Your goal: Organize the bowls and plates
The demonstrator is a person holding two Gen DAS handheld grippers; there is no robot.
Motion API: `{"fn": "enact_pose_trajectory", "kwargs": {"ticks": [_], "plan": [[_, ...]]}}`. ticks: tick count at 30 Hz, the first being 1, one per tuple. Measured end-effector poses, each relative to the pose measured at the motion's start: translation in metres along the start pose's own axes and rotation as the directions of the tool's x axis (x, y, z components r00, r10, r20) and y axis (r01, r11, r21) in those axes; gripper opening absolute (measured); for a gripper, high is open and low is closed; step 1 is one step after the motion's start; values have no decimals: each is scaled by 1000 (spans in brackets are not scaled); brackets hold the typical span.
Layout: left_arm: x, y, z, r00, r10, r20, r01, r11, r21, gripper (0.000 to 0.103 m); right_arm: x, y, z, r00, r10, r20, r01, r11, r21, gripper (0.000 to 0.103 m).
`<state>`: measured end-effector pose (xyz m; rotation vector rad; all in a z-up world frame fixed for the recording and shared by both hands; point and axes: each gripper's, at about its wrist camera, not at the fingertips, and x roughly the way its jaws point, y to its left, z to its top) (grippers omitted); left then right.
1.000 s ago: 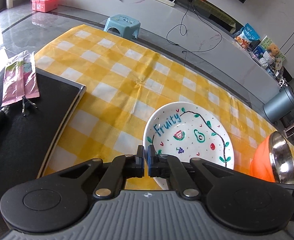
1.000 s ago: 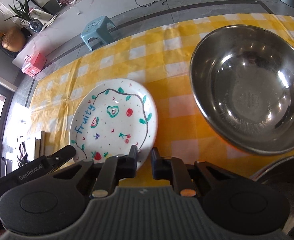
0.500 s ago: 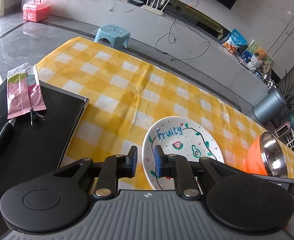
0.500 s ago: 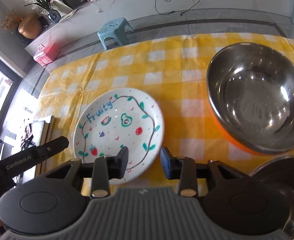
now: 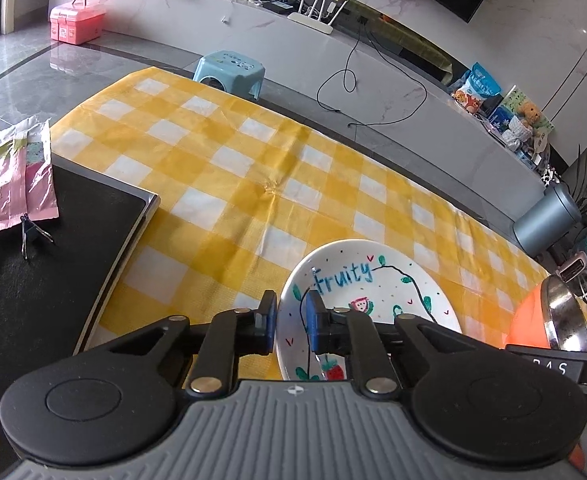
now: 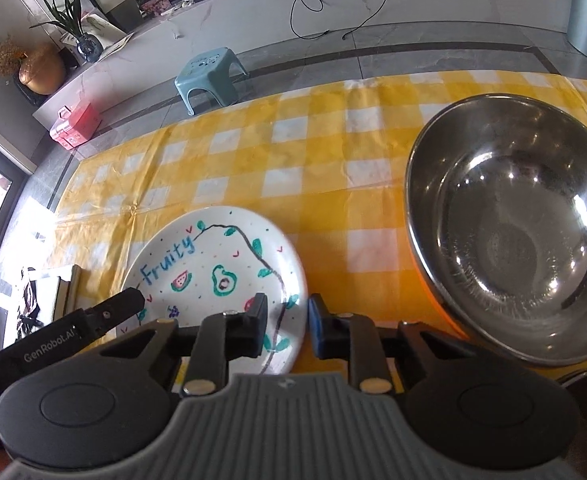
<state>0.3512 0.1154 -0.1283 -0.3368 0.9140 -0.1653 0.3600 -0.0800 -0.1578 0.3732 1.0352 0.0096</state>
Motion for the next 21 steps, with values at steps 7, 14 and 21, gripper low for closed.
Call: {"fn": "enact_pose_trajectory", "kwargs": {"ticks": [7, 14, 21], "plan": [[-18, 9, -12, 1000, 18, -11, -18, 1000, 5, 16, -7, -2, -8, 998, 40, -49, -39, 999, 12, 12], [-53, 44, -34, 999, 34, -26, -35, 999, -33, 16, -11, 16, -36, 985, 126, -114, -132, 990, -49, 11], [-57, 54, -36, 1000, 7, -13, -8, 999, -45, 23, -6, 23, -40, 980, 168, -102, -176, 981, -76, 24]]}}
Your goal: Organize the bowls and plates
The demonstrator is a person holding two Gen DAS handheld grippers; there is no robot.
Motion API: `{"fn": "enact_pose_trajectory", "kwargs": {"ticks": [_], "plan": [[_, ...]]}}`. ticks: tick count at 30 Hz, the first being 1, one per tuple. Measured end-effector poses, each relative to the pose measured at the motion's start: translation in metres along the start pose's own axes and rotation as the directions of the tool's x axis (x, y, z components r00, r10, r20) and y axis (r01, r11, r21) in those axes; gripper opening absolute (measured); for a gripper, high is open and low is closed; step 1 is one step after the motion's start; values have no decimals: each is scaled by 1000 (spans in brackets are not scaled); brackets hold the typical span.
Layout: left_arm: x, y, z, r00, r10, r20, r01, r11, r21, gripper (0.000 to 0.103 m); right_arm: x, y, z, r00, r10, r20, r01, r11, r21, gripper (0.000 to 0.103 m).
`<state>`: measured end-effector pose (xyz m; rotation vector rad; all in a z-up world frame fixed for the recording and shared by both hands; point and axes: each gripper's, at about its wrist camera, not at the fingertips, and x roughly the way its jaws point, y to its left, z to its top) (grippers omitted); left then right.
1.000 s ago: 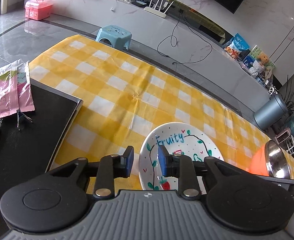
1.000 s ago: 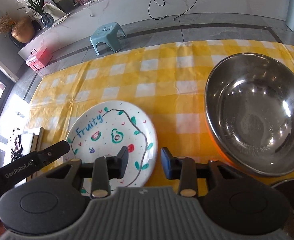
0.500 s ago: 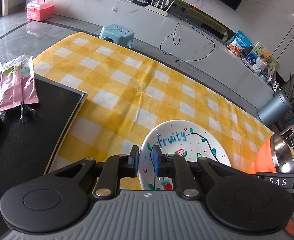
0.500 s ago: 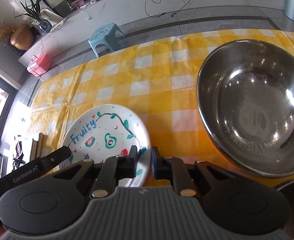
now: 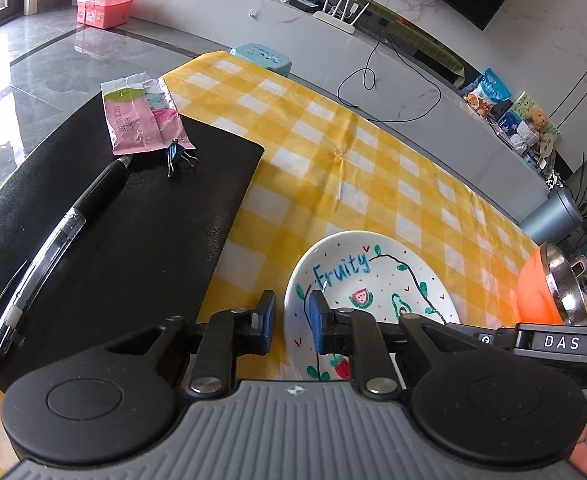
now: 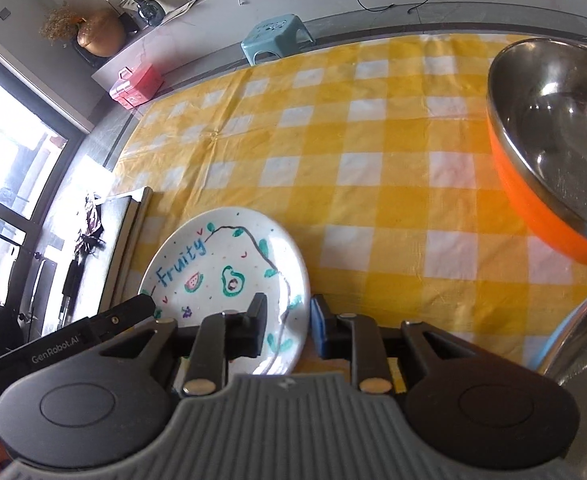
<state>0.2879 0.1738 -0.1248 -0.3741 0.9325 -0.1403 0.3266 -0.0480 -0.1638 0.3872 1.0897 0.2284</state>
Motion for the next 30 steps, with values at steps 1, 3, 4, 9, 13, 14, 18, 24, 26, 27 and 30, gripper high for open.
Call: {"fn": "enact_pose_trajectory", "kwargs": {"ticks": [1, 3, 4, 9, 13, 14, 18, 24, 26, 27, 30], "plan": [[1, 0, 0, 1000, -5, 5, 5, 1000, -4, 24, 0, -1, 0, 1000, -2, 1, 2, 1000, -1, 21], [1, -1, -1, 1000, -12, 11, 12, 1000, -6, 24, 0, -1, 0, 1000, -5, 8, 5, 1000, 1, 19], [2, -2, -2, 1000, -16, 13, 16, 1000, -2, 24, 1, -1, 0, 1000, -6, 13, 6, 1000, 4, 17], [1, -7, -6, 999, 14, 29, -14, 1000, 5, 18, -1, -3, -4, 999, -15, 30, 14, 1000, 5, 11], [-7, -2, -9, 1000, -10, 28, 11, 1000, -29, 12, -7, -5, -4, 999, -18, 31, 18, 1000, 23, 10], [-10, -2, -10, 999, -12, 34, 14, 999, -29, 12, -9, -6, -4, 999, -9, 32, 8, 999, 33, 9], [-23, 3, -17, 999, -26, 43, 29, 997, -65, 12, -21, -6, -10, 999, 17, 28, -19, 998, 53, 7], [-54, 4, -33, 997, -48, 56, 53, 994, -96, 12, -47, -3, -29, 998, 46, 38, -48, 997, 64, 7], [-69, 4, -41, 997, -52, 59, 58, 993, -101, 12, -59, 1, -39, 997, 54, 48, -57, 997, 58, 7], [-75, 3, -45, 997, -50, 55, 56, 994, -98, 12, -65, 3, -45, 997, 59, 53, -61, 997, 53, 7], [-93, 3, -60, 998, -43, 46, 47, 995, -90, 12, -82, 7, -65, 996, 72, 61, -75, 996, 43, 6]]}}
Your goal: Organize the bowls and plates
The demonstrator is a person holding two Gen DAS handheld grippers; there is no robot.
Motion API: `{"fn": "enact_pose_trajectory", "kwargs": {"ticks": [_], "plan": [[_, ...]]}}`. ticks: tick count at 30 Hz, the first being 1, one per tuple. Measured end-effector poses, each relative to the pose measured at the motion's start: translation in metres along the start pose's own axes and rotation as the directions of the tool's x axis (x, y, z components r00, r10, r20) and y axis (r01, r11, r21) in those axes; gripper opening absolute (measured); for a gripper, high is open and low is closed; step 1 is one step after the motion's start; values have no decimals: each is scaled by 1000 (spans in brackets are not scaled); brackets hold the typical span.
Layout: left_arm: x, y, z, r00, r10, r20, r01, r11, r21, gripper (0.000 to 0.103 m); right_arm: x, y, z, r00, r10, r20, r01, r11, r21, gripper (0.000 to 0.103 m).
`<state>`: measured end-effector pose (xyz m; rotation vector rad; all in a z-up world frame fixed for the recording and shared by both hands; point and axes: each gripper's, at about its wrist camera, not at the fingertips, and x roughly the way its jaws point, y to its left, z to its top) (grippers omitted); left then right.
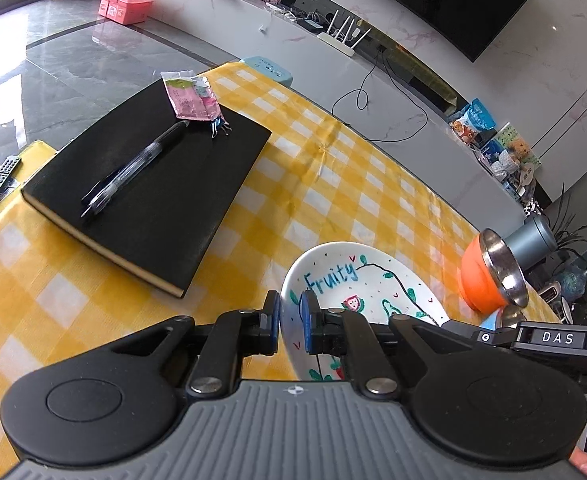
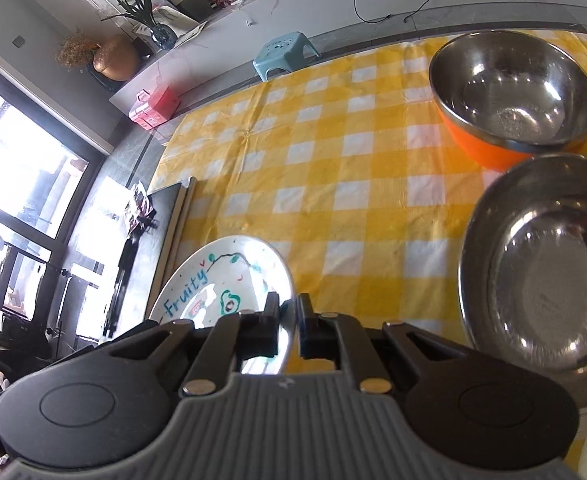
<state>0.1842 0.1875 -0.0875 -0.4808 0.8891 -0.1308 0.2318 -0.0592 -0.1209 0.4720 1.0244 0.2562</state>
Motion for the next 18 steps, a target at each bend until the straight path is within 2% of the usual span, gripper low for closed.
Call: {"fn": "enact_pose_trajectory", "kwargs": {"ticks": [10, 18], "plan": [[-45, 14, -51, 1000, -25, -9, 24, 998, -51, 12, -43, -7, -75, 999, 46, -10, -45, 999, 9, 6], [-46, 11, -82, 999, -21, -31, 18, 997, -77, 12, -56, -29, -115, 1000, 29, -11, -28, 998, 51, 6]]}}
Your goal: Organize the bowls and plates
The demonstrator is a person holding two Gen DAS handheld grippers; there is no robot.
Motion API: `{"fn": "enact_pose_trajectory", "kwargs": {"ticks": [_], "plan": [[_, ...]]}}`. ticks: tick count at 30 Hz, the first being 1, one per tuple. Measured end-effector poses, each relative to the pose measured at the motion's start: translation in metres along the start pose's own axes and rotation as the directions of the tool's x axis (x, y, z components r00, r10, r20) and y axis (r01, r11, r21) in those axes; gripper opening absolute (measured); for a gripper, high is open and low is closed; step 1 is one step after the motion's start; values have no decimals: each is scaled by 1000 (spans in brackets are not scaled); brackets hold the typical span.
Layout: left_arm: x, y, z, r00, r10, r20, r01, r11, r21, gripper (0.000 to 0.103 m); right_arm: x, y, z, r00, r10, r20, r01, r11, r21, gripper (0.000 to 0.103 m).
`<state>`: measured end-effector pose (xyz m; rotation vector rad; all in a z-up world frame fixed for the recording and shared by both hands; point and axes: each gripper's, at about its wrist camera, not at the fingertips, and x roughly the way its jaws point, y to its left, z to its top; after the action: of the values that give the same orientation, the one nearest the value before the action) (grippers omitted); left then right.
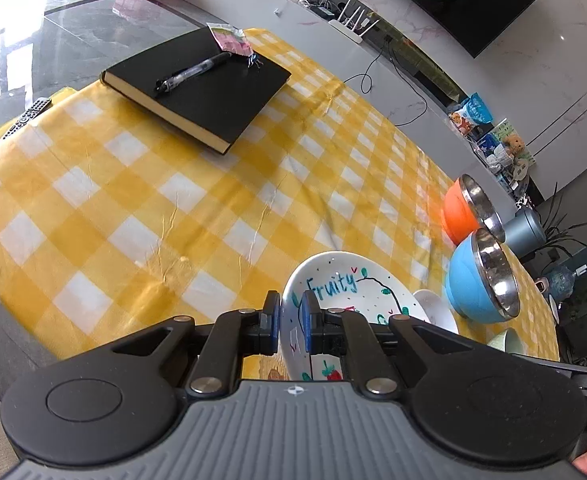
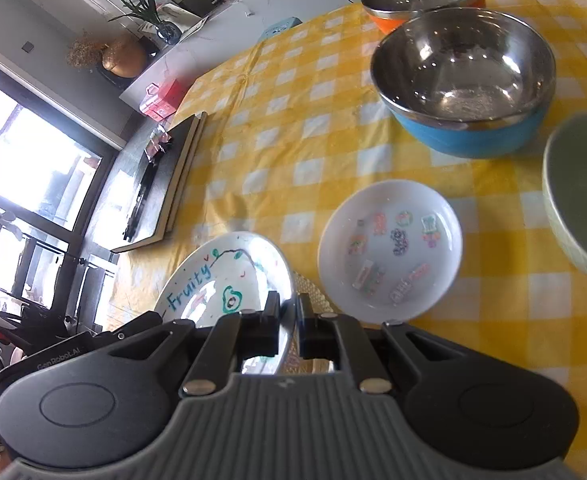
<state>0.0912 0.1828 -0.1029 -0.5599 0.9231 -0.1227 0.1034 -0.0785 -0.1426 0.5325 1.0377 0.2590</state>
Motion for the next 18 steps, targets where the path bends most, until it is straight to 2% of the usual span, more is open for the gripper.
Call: {"fn": "enact_pose_trajectory", "kwargs": {"ticks": [13, 18], "plan": [[-3, -1, -25, 999, 35, -14, -35, 999, 17, 12, -3, -3, -21, 999, -35, 5, 36, 997, -64, 6], [-3, -6, -27, 998, 56, -9, -56, 997, 55, 12, -2, 1, -25, 998, -60, 22, 62, 991, -123, 7]]}}
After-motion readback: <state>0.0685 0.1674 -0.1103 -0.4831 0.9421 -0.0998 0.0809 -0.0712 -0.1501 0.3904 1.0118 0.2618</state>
